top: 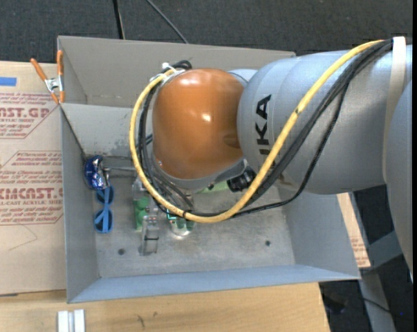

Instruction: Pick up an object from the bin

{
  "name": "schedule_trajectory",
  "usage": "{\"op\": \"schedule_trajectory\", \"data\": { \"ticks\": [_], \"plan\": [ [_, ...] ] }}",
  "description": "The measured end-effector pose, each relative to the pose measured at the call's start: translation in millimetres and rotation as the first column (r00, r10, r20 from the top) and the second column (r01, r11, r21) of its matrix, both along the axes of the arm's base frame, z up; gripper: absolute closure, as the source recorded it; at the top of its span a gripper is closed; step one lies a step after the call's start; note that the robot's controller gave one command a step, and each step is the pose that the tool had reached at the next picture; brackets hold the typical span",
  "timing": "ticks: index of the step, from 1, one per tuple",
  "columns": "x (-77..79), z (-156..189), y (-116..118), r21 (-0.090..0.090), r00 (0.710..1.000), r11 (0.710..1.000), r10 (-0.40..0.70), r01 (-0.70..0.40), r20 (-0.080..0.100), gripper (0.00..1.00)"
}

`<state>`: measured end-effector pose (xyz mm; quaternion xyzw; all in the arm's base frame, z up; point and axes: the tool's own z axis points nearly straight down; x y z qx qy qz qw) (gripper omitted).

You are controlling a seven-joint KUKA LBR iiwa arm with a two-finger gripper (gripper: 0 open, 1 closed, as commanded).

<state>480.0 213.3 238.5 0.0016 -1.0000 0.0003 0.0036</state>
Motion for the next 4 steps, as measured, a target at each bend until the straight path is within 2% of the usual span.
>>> {"op": "schedule_trajectory", "data": {
  "ticks": [1,2,3,4],
  "plan": [
    [70.4,-95.9,1.6,-0.001,0.998,0.998,0.063,-0.063,0.005,0.00],
    [78.8,-170.6,25.3,0.002,0.905,0.905,0.426,-0.426,0.007,0.00],
    [80.3,-168.0,25.4,0.003,0.906,0.906,0.424,-0.424,0.011,1.00],
    [79.9,-168.6,24.9,0.002,0.905,0.905,0.424,-0.424,0.009,0.00]
  ]
}}
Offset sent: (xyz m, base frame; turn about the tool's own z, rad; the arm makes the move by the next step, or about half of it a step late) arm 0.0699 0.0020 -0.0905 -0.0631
